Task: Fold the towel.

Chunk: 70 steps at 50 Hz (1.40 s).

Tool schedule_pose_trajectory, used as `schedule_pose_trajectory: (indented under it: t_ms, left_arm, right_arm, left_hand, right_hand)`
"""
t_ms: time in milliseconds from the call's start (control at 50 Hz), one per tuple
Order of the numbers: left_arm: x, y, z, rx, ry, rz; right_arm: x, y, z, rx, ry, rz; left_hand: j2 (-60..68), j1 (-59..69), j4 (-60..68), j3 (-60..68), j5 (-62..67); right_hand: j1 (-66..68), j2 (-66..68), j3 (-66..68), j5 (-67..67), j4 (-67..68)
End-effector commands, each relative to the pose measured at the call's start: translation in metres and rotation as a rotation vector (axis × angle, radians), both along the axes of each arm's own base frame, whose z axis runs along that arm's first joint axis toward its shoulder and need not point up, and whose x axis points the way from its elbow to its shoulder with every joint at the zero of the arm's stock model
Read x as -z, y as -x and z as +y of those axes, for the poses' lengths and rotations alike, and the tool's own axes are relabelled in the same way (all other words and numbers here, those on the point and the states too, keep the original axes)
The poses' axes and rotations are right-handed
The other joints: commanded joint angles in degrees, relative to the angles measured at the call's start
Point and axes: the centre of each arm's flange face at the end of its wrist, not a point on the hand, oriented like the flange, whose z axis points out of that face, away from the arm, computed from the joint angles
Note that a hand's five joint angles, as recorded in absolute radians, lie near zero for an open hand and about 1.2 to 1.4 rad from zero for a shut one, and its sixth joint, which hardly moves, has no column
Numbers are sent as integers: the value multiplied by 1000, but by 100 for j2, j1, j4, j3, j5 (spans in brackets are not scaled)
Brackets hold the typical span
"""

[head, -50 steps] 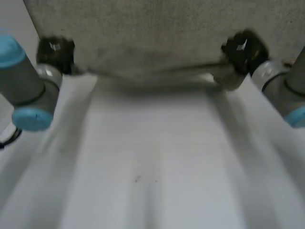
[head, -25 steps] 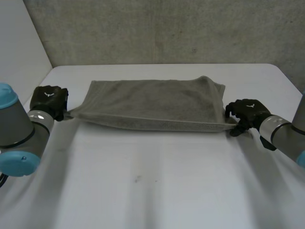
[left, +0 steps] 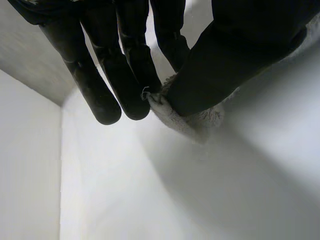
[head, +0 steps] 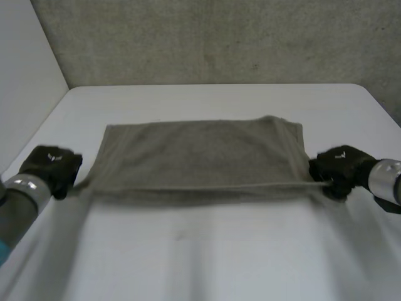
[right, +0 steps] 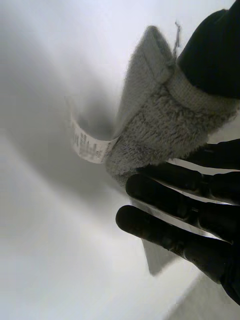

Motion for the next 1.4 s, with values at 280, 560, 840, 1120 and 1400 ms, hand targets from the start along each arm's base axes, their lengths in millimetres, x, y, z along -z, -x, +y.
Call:
schedule_pose_trajectory:
  t_ms: [280, 560, 840, 1120, 1400]
  left_arm:
    - [-20, 26, -20, 252, 127, -150]
    - [24, 49, -99, 140, 191, -195]
    - [43, 60, -127, 101, 228, -197]
    - [15, 68, -121, 61, 286, -35]
    - [0, 56, -83, 42, 260, -28]
  right_arm:
    - [-9, -16, -11, -144, 133, 337]
    - [31, -61, -77, -131, 525, 325]
    - [65, -62, -110, -36, 550, 362]
    - [9, -50, -99, 191, 501, 9]
    - [-10, -5, -59, 310, 189, -220]
  left_hand:
    - [1027, 1218, 1022, 1020, 1063]
    - [1027, 1218, 1022, 1020, 1063]
    - [-2789, -2598, -2794, -2796, -2753]
    - [-5447, -5255, -5452, -5454, -5411]
    - [-5481, -5289, -5486, -5488, -5444]
  right_hand:
    - [2554, 1290, 1229, 1372, 1171]
    - [2554, 1290, 1229, 1372, 1171]
    - [-1326, -2590, -2651, -2508, -2709]
    - [-4446, -5710, -5771, -5628, -5829]
    - [-2907, -4171, -4232, -4089, -4290]
